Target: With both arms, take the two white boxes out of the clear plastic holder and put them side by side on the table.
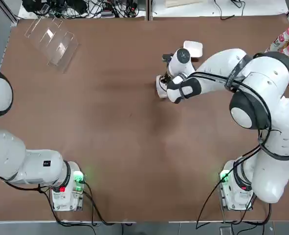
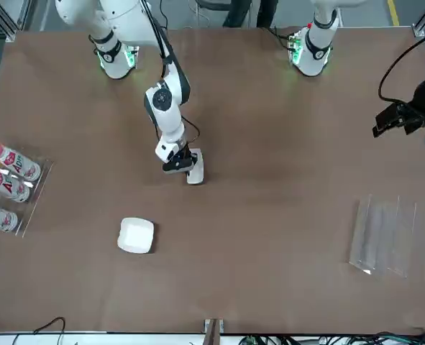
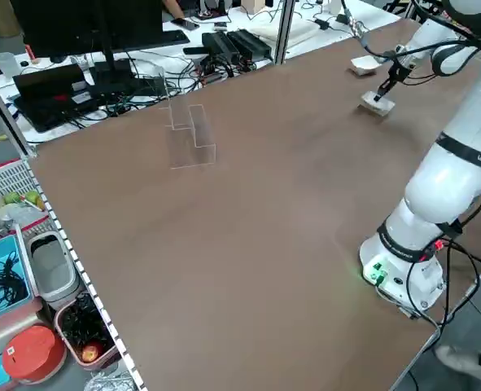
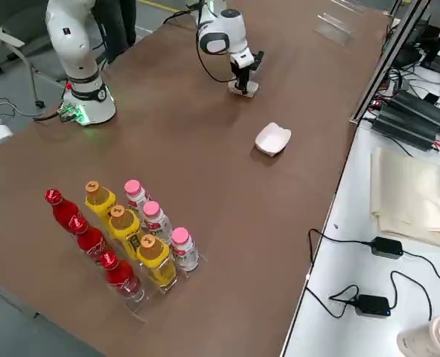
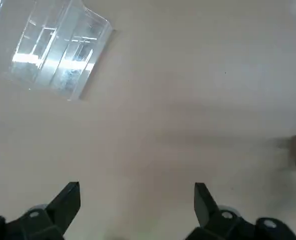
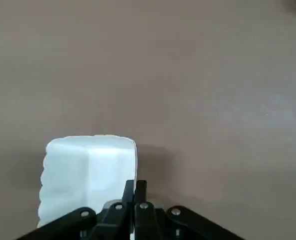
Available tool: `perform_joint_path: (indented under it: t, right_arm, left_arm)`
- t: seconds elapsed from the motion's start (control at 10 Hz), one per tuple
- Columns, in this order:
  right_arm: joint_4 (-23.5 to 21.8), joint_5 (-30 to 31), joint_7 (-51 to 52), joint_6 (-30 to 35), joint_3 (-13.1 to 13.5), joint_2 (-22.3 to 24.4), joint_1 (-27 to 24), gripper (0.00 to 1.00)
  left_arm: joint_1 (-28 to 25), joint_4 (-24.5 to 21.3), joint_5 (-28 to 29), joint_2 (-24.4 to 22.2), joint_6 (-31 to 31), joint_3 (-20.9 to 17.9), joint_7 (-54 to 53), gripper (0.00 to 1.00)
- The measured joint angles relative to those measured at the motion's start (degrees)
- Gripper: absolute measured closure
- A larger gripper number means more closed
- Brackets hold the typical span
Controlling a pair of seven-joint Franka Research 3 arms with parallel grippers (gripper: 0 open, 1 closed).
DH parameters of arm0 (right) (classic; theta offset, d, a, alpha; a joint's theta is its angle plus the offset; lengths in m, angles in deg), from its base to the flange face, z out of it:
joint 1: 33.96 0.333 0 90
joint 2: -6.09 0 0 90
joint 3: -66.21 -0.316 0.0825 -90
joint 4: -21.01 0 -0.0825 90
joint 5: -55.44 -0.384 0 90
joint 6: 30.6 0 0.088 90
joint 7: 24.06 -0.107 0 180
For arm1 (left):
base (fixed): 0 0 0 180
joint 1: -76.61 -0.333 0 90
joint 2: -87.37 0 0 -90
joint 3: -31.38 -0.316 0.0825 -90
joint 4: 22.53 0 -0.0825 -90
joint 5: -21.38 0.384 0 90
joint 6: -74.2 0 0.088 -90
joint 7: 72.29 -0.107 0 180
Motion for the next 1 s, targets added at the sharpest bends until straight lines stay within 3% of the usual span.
perform_joint_path:
  t: [0.2, 0.7, 1.0]
  right_arm:
    - [1.4, -0.4, -5.5, 5.7, 0.7, 2.6, -2.7, 0.98]
    - [6.6, -1.8, -15.2, 28.5, 1.5, 16.0, -20.2, 0.98]
    - [6.6, -1.8, -26.2, 30.5, 3.4, 17.1, -29.3, 0.98]
  left_arm:
    - [-1.9, 0.1, -0.2, 0.0, 0.0, -0.1, -0.1, 0.0]
    - [-1.8, 0.3, -0.5, 0.0, 0.0, 1.1, -0.5, 0.0]
    - [-1.8, 0.3, -0.5, 0.0, 0.0, 1.3, -0.5, 0.0]
